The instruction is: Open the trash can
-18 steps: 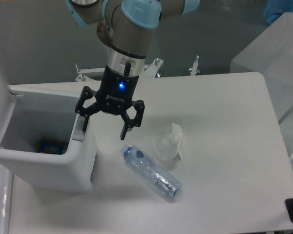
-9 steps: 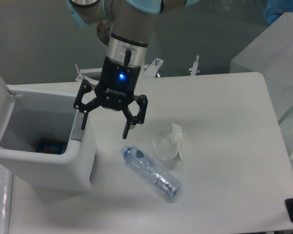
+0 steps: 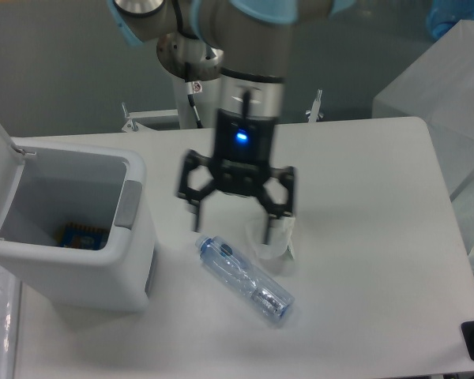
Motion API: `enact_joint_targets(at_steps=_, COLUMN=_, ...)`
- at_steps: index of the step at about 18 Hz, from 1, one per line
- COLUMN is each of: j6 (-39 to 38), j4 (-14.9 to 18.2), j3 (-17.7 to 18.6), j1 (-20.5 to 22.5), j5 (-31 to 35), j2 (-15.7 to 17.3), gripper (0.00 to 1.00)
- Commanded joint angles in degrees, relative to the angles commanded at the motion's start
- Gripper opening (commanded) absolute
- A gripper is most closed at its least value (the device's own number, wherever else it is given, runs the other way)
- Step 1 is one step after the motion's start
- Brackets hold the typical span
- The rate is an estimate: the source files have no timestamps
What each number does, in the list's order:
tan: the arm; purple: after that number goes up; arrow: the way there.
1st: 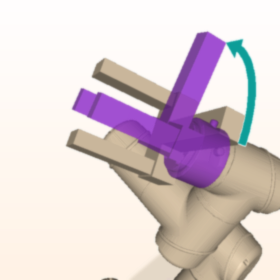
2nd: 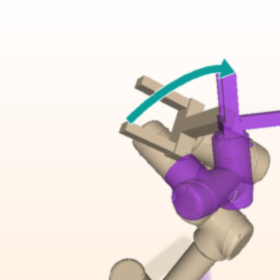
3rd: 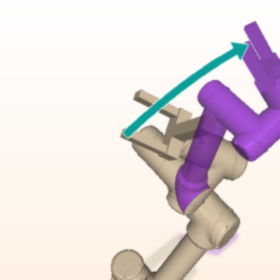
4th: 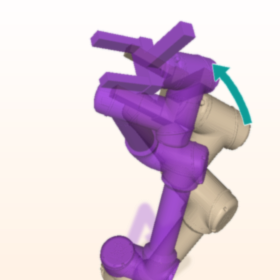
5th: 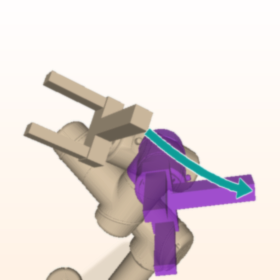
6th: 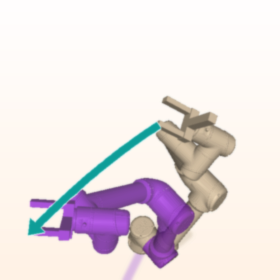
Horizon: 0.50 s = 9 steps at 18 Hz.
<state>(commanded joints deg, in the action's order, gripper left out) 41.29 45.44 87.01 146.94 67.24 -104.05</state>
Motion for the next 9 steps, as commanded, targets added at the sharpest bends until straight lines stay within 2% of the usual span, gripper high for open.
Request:
enact_joint_targets(at_steps=4, j6=10.62, j4=-0.09, j3=0.0, j1=4.66, j5=0.26, j2=-5.1, gripper=1.0)
enact_joint_targets(at_steps=7, j6=21.17, j4=1.05, j3=3.24, j1=6.34, j5=5.08, j2=-4.93, gripper=1.0)
enact_joint_targets(at_steps=9, j6=24.44, j4=2.98, j3=2.55, j1=6.34, j5=9.47, j2=-5.37, gripper=1.0)
